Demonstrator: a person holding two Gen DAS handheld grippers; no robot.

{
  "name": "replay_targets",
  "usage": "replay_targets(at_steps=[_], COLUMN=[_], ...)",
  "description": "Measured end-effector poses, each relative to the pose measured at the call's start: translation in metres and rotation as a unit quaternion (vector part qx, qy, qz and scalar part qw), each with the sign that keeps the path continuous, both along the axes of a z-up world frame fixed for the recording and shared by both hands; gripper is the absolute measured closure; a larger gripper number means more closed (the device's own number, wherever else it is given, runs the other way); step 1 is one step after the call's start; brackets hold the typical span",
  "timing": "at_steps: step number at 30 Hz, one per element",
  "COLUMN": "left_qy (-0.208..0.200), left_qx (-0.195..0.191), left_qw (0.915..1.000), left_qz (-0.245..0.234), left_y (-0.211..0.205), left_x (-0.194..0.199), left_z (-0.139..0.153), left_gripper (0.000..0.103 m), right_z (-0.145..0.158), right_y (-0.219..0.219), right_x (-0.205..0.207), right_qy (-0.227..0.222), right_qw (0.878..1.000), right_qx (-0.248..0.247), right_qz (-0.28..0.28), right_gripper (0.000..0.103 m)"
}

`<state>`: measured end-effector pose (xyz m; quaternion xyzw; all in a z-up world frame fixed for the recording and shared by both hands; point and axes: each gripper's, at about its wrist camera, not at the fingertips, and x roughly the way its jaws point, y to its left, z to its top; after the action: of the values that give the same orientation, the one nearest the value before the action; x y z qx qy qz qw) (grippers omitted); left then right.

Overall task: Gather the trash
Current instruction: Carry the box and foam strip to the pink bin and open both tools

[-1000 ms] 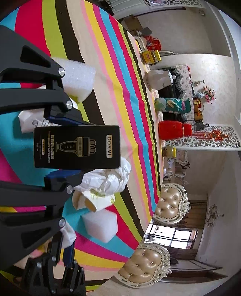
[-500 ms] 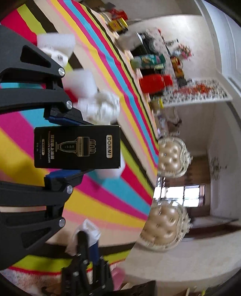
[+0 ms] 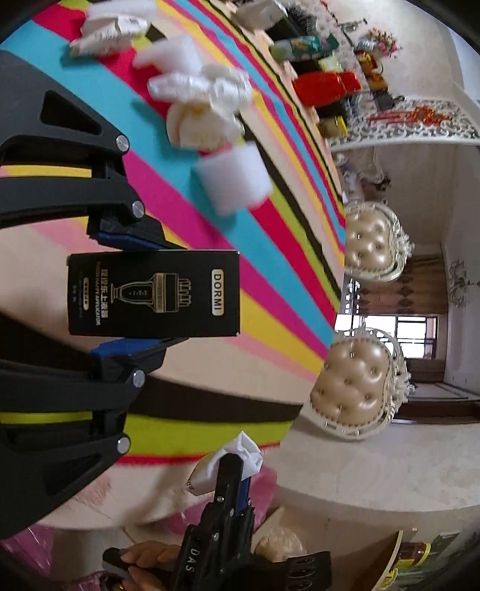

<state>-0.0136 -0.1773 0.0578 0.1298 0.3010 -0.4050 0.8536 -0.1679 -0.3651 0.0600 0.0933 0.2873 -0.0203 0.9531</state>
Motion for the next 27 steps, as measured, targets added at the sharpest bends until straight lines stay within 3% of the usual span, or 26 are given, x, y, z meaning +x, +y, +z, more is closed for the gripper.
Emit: replay_targets(at_steps=[8,17,27], left_qy=[0.000,0.010,0.039], left_qx=[-0.010,-0.036,-0.030], left_qw=[0.9971,0.9832,0.9683], left_qz=[-0.075,-0.179,-0.245], left_y=[-0.079,-0.185,-0.283], left_x=[-0.033,-0.089,-0.131], left_z=[0.006,0.018,0.012], left_gripper=[0.065,0.065,0.065], right_z=[0.004,0.006,-0.008], right_y=[-0.067,-0.139,-0.204], right_x=[-0.054,-0.120,-0.163], right_qy=[-0.013,-0.018,-0.017], right_qw=[0.994,0.971,0.954], right_qx=[-0.007,-0.019,0.003], right_qz=[-0.111,-0.238,-0.300], right_gripper=[0.078,0.078,0.078])
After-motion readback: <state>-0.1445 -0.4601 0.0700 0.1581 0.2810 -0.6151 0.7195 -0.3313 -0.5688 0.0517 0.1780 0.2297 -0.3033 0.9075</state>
